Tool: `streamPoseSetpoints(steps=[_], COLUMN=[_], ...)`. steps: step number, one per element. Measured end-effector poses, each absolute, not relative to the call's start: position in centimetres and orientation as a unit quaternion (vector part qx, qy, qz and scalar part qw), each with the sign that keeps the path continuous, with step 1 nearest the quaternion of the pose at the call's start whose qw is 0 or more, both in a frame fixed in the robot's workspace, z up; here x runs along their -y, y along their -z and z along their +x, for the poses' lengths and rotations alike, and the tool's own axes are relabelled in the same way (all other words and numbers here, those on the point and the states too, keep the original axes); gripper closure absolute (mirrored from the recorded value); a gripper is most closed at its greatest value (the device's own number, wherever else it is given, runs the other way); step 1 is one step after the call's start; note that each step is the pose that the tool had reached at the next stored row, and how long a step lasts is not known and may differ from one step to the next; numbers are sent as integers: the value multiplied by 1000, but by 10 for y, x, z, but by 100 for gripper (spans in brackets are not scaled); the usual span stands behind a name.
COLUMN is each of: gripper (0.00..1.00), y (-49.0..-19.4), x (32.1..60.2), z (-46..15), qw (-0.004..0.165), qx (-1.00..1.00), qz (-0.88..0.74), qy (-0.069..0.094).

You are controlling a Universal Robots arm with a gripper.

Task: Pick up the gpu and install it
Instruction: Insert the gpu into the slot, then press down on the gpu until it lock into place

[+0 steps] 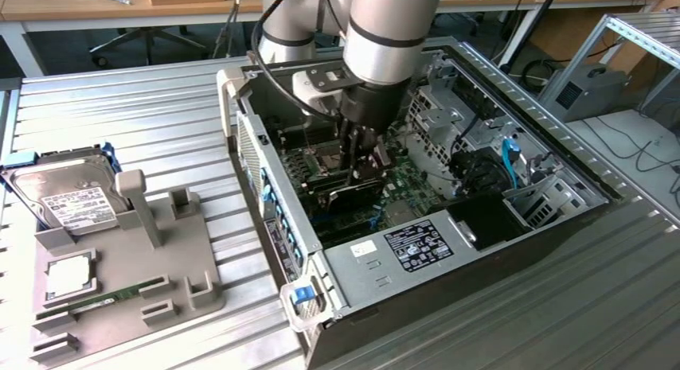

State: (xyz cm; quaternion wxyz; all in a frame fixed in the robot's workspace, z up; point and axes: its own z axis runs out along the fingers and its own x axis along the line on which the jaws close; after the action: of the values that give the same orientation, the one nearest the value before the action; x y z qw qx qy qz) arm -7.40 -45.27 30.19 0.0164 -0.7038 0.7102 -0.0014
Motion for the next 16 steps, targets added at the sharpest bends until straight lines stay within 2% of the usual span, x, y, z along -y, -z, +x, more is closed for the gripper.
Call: streamPoseSetpoints(steps=[9, 16], gripper=[65, 65], y=[-334, -334], x=[448, 448], z=[-74, -74], qw=[17, 17], qx=[-710, -710], qz=[-704, -704], qy=[2, 2])
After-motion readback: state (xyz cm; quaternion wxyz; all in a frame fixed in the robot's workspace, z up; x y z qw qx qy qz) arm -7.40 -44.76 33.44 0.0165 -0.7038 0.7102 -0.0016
